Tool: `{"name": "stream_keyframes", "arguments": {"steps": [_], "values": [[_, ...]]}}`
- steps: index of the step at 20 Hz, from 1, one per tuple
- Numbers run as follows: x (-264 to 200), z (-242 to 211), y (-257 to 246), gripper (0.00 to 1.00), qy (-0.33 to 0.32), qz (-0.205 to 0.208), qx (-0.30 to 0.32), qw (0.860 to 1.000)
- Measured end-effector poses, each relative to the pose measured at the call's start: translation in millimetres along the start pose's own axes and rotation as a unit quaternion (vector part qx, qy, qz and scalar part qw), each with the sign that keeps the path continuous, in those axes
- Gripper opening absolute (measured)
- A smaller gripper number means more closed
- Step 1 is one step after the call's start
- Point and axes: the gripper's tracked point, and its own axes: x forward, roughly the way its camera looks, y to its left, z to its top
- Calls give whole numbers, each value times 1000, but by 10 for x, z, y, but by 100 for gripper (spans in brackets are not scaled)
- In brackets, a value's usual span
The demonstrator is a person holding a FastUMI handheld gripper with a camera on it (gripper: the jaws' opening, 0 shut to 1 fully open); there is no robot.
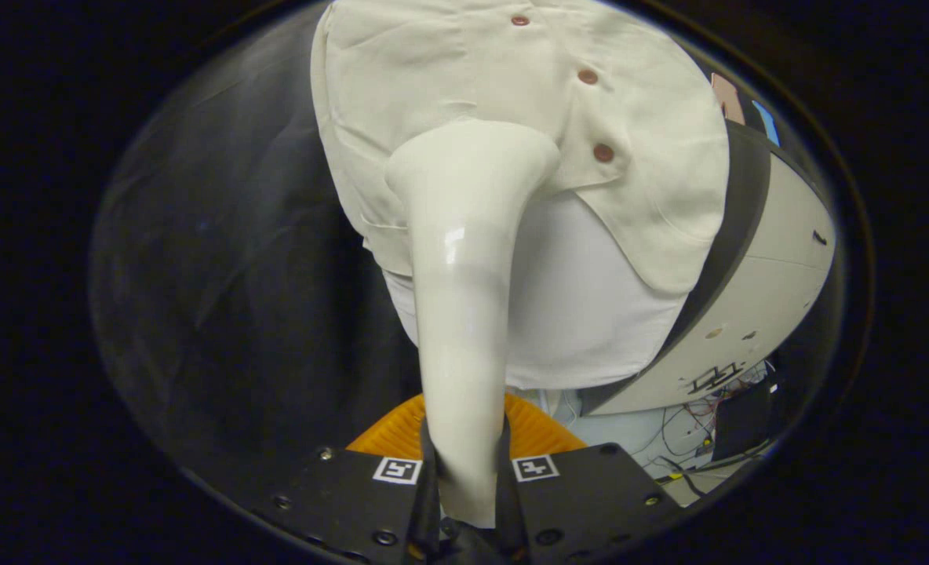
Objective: Iron the clothes twice with a garment steamer, once on the left side and once on the right side.
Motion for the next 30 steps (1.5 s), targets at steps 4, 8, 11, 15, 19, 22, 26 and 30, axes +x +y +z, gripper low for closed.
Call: {"name": "stream_keyframes", "arguments": {"steps": [4,8,11,15,19,22,26,30], "values": [[-230,-123,-46,28,-8,8,14,1000],[-594,-83,-103,28,-25,12,15,999],[-1002,214,-121,28,-95,24,29,995],[-1652,662,-226,28,-147,12,-22,989],[-2000,1278,-338,28,-213,17,-19,977],[-2045,1668,-520,28,-244,11,-34,969],[-2013,2131,-630,27,-262,17,-59,963],[-1797,2485,-730,27,-269,39,-50,961]]}}
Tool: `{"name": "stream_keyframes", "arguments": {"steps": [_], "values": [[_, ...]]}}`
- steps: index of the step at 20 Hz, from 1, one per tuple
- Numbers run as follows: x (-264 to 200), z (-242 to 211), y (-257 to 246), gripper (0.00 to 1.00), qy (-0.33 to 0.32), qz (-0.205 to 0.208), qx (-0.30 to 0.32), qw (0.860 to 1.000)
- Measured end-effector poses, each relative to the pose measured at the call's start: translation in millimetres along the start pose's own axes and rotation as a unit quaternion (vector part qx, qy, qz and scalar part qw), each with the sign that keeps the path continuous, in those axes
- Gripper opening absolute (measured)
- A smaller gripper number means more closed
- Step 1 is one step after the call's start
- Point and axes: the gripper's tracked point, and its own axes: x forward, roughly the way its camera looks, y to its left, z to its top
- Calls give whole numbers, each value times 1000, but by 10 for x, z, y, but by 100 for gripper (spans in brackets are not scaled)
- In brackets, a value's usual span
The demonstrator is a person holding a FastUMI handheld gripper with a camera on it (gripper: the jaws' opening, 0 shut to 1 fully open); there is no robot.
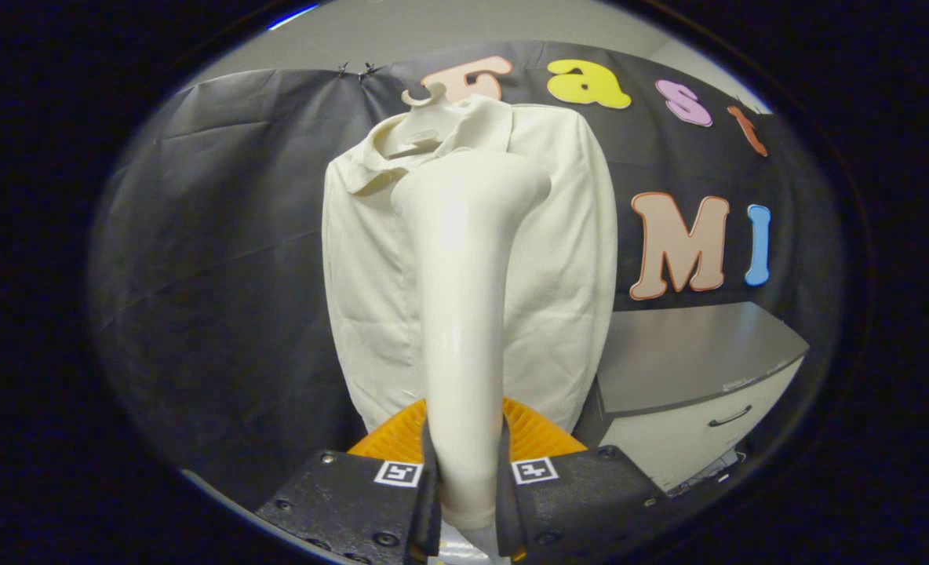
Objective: Iron the clothes twice with a garment steamer, once on the left side and once on the right side.
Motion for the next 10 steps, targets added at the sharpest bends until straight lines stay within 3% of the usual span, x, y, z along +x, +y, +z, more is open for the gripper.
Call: {"name": "stream_keyframes", "arguments": {"steps": [5,10], "values": [[497,82,-182,27,4,10,32,999],[712,-151,-266,28,-16,-36,-31,999]]}}
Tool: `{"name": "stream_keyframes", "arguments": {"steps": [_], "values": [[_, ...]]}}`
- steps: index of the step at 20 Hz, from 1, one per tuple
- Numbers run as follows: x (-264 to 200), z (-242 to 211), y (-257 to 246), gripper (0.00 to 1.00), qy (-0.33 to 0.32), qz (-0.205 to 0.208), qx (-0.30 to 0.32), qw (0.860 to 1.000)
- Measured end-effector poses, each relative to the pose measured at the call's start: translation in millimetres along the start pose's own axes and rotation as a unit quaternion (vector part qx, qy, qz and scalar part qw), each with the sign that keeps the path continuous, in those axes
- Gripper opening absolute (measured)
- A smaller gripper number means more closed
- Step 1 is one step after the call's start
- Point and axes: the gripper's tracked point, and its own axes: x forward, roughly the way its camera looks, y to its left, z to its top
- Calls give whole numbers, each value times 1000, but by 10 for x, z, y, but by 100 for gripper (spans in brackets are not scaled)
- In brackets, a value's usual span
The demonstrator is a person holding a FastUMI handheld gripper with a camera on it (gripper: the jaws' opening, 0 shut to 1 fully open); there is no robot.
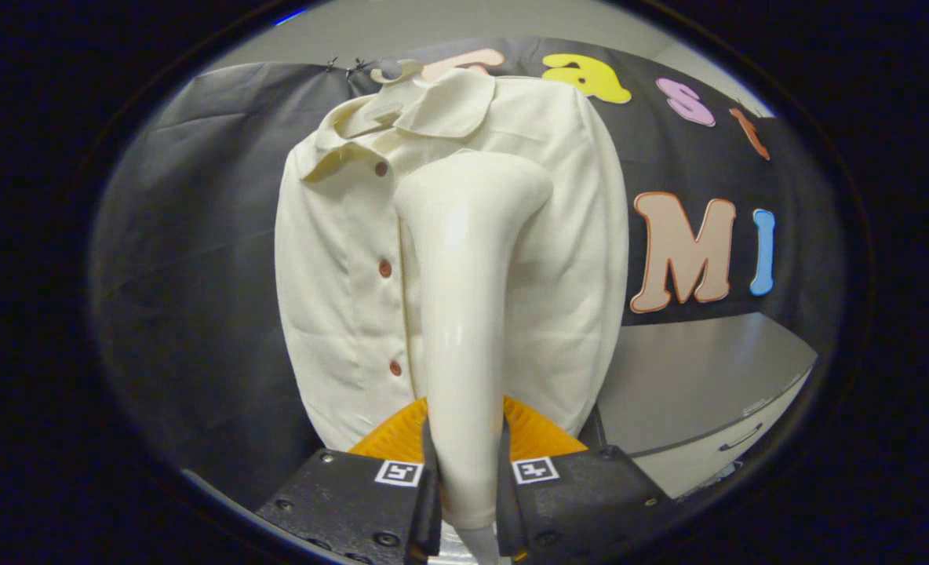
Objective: Iron the clothes twice with a garment steamer, once on the left side and once on the right side.
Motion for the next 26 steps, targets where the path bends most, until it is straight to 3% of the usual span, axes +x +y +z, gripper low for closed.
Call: {"name": "stream_keyframes", "arguments": {"steps": [8,22,26], "values": [[80,-975,-54,27,84,-24,13,996],[16,-2268,-58,28,212,-39,108,971],[-72,-2536,-26,28,233,-45,110,965]]}}
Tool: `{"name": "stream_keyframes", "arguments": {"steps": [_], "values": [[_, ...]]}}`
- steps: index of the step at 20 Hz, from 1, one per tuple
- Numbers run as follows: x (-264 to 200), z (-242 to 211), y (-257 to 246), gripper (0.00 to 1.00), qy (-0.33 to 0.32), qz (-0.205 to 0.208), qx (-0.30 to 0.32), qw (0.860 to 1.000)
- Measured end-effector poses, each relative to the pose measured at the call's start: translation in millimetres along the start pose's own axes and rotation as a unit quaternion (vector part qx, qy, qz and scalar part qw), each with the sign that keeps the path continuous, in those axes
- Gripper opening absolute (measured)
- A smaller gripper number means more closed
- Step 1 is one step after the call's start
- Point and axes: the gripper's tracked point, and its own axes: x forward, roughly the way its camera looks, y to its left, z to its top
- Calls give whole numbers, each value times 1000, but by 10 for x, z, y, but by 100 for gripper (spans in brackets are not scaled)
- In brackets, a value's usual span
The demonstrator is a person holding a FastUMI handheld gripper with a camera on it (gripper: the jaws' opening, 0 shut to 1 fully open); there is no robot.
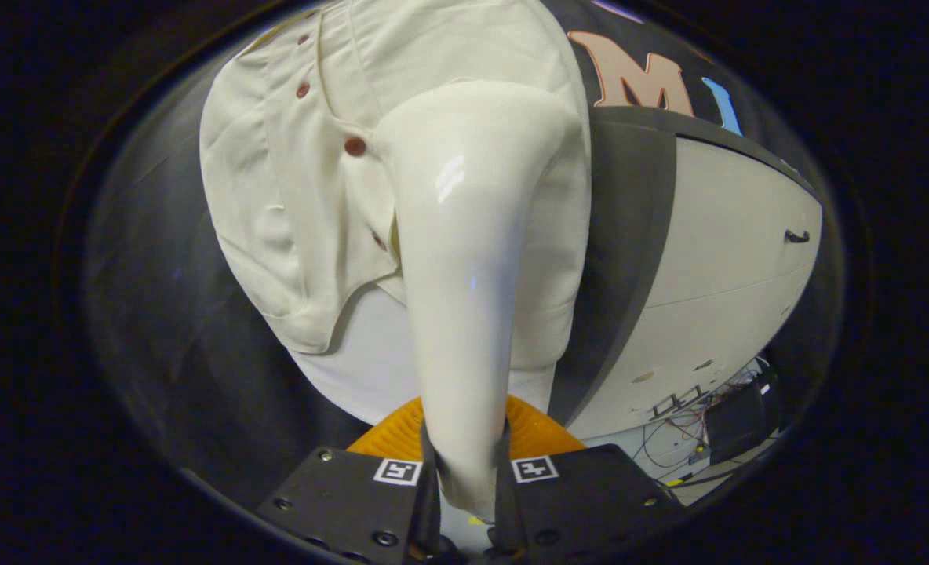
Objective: Iron the clothes twice with a garment steamer, once on the left side and once on the right side.
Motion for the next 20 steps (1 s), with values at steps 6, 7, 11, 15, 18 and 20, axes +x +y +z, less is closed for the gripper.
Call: {"name": "stream_keyframes", "arguments": {"steps": [6,7,11,15,18,20], "values": [[62,-450,-58,28,39,-13,21,999],[79,-516,-63,28,43,-15,20,999],[116,-829,-57,28,62,-23,18,998],[-31,-1066,2,28,77,-25,37,996],[-290,-981,106,28,56,-20,50,997],[-542,-821,206,28,28,-9,47,998]]}}
